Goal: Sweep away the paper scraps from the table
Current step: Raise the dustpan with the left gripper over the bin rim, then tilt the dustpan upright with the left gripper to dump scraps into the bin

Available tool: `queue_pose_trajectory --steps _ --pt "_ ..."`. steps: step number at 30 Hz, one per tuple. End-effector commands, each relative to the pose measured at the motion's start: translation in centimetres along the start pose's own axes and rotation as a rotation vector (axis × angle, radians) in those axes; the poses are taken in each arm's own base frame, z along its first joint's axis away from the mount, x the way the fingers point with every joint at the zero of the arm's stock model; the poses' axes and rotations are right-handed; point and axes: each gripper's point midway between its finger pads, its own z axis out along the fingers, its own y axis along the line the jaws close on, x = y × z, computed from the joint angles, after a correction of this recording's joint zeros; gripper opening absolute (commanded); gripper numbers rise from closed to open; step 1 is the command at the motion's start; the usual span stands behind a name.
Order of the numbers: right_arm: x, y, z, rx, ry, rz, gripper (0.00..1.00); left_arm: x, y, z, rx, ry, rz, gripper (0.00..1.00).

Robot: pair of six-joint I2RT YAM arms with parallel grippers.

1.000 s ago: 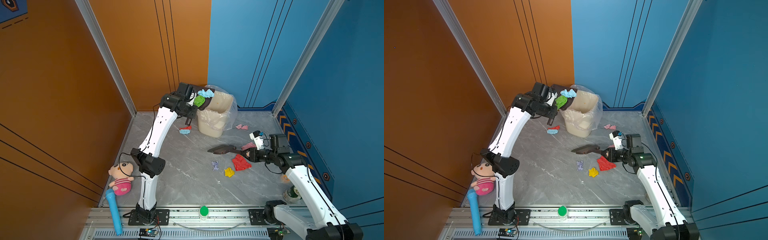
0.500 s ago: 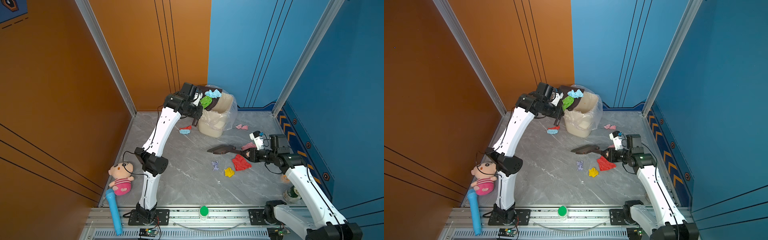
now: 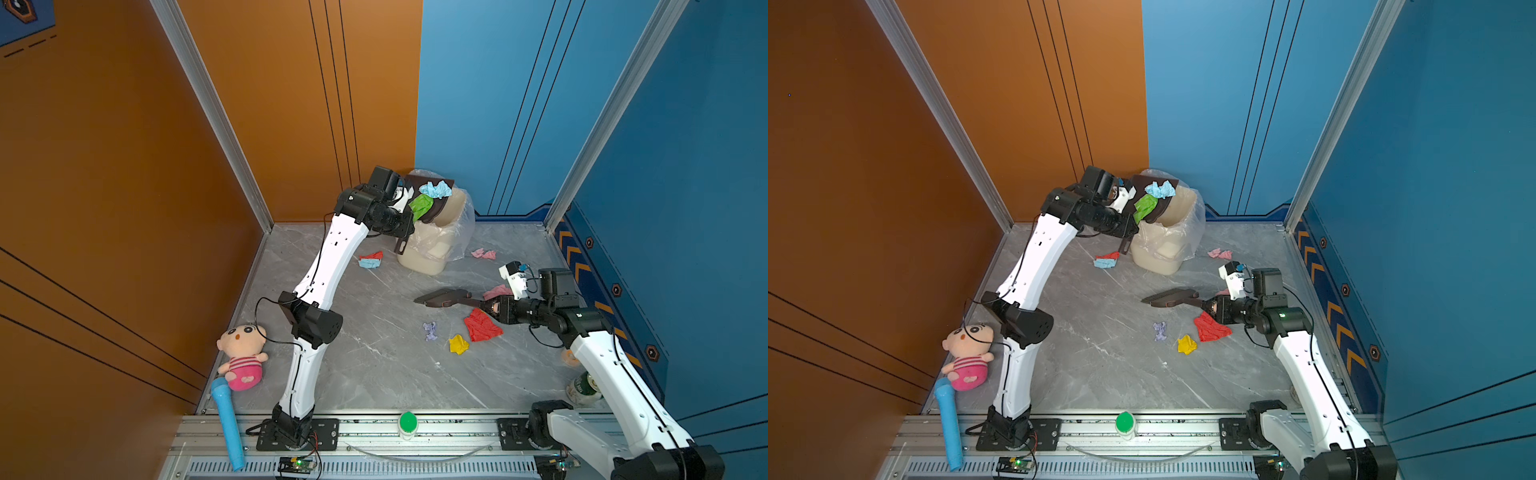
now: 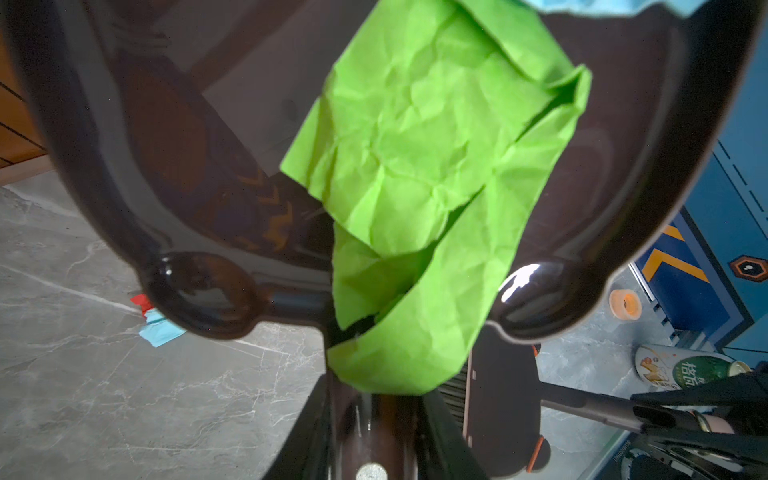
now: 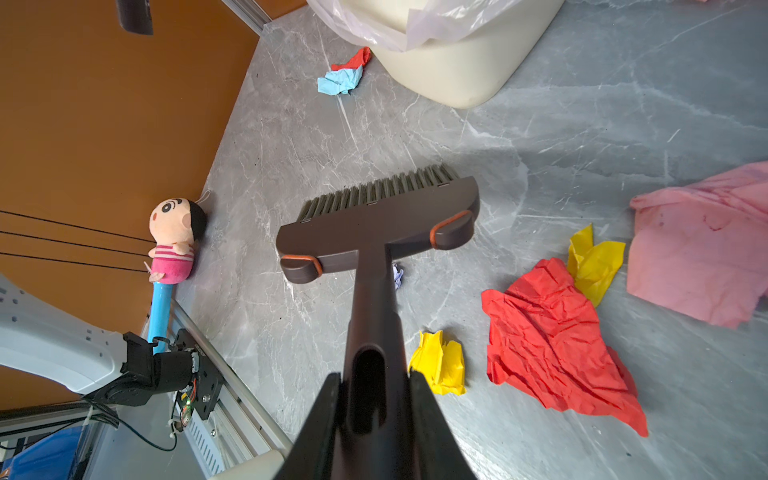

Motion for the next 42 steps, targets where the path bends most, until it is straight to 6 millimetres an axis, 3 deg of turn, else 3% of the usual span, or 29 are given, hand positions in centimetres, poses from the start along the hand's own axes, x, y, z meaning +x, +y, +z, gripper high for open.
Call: queue_pose_trajectory --steps 1,25,42 --pt "-0.4 0.3 0.1 -0.034 -0.019 0.0 0.0 -0.2 -1.2 -0.3 0.052 -0.004 -0.006 0.0" --pt "-0.5 0.5 0.3 -0.053 -0.016 0.0 0.0 -0.8 -3.2 0.6 0.197 0.0 -0.061 0.0" --pt "-0.4 0.3 0.5 -0.055 -0.013 0.003 0.0 -2.9 -6.8 0.7 0.454 -0.041 -0.113 0.0"
